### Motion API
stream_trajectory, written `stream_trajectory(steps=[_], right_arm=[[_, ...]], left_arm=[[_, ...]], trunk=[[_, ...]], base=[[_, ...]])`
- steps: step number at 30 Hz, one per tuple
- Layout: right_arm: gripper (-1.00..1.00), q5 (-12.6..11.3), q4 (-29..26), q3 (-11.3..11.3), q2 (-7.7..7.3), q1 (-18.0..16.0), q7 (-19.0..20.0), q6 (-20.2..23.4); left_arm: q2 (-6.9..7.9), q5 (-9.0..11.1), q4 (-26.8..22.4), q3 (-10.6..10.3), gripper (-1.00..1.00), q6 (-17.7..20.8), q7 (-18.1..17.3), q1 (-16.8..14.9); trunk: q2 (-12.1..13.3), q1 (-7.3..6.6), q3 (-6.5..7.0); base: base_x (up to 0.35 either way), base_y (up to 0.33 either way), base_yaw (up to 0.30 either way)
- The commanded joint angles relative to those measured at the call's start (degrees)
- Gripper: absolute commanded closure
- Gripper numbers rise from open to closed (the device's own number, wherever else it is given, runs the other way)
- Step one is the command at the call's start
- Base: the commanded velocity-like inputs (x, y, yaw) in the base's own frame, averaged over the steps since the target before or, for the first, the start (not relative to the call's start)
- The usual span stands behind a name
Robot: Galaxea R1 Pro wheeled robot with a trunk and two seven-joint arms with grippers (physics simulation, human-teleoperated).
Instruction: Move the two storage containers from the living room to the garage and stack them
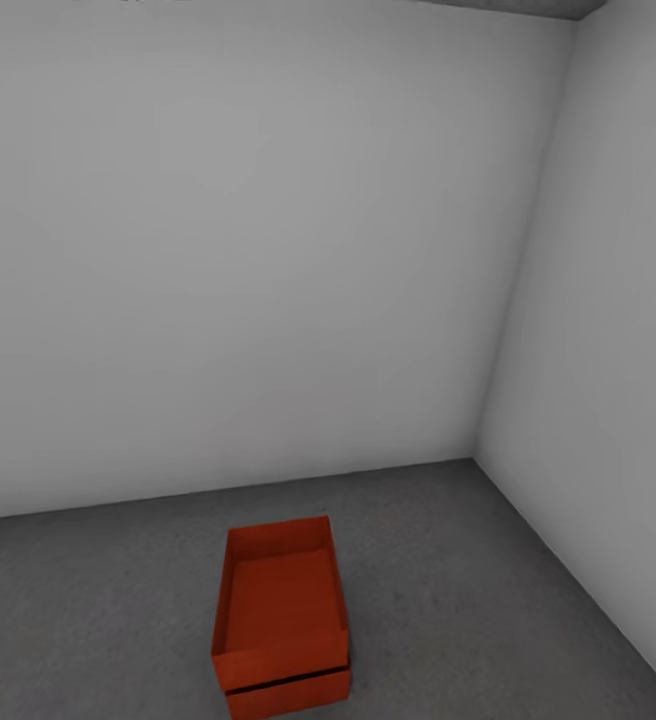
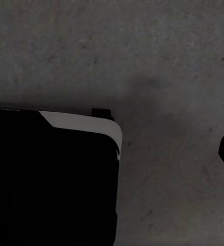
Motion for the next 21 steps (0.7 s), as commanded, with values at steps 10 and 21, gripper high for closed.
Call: stream_trajectory(steps=[10,21], right_arm=[[-1.00,-0.4,0.2,0.5,0.12,3.3,0.0,-0.4],[-1.00,-0.7,0.2,0.3,-1.35,4.0,0.2,-1.1]], left_arm=[[-0.10,0.4,-0.1,-0.4,-1.00,-0.1,0.1,0.0],[-0.14,0.3,-0.1,-0.4,-1.00,-0.2,0.1,0.0]], trunk=[[-0.1,0.02,0.77],[-0.1,0.02,1.73]], base=[[0.000,0.000,-0.066],[0.000,0.000,-0.040]])
